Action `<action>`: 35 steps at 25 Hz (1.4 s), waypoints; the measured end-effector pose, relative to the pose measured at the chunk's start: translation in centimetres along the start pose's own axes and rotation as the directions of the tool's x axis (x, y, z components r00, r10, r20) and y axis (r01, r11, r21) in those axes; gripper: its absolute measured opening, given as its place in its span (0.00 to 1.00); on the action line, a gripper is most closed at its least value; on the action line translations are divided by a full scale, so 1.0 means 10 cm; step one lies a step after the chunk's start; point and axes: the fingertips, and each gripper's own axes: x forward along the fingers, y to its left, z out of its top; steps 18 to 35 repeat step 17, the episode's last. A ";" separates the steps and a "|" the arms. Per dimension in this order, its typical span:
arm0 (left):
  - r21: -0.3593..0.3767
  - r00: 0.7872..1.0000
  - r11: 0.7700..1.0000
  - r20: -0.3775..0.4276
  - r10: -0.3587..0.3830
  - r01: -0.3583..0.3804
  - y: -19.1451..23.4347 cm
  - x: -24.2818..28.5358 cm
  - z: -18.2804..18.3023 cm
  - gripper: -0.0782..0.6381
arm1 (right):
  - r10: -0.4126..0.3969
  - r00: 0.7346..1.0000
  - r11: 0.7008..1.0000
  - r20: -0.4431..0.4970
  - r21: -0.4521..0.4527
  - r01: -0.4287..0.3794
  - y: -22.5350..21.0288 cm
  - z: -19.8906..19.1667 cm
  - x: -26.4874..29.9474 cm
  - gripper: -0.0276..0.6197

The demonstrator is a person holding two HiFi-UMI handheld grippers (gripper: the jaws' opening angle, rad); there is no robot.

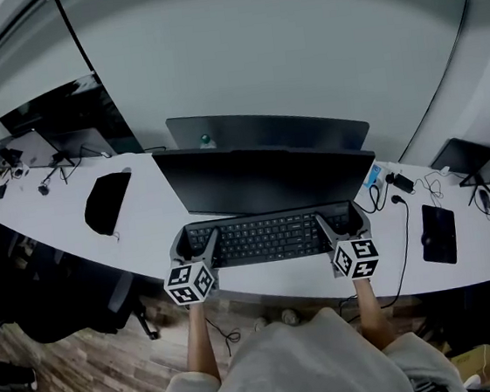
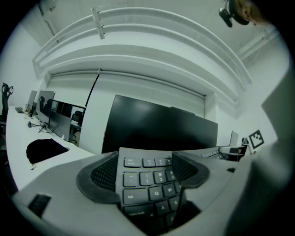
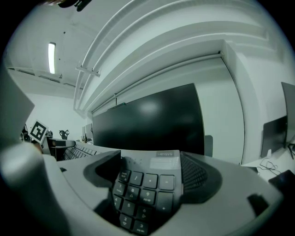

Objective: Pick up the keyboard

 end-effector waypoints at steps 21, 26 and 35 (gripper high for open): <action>-0.012 1.000 1.000 -0.026 -0.001 0.001 0.07 0.02 -0.12 0.58 | -0.008 1.000 1.000 -0.022 0.003 0.008 0.03 -0.12 0.02 0.64; -0.012 1.000 1.000 -0.026 -0.001 0.001 0.07 0.02 -0.12 0.58 | -0.008 1.000 1.000 -0.022 0.003 0.008 0.03 -0.12 0.02 0.64; -0.012 1.000 1.000 -0.026 -0.001 0.001 0.07 0.02 -0.12 0.58 | -0.008 1.000 1.000 -0.022 0.003 0.008 0.03 -0.12 0.02 0.64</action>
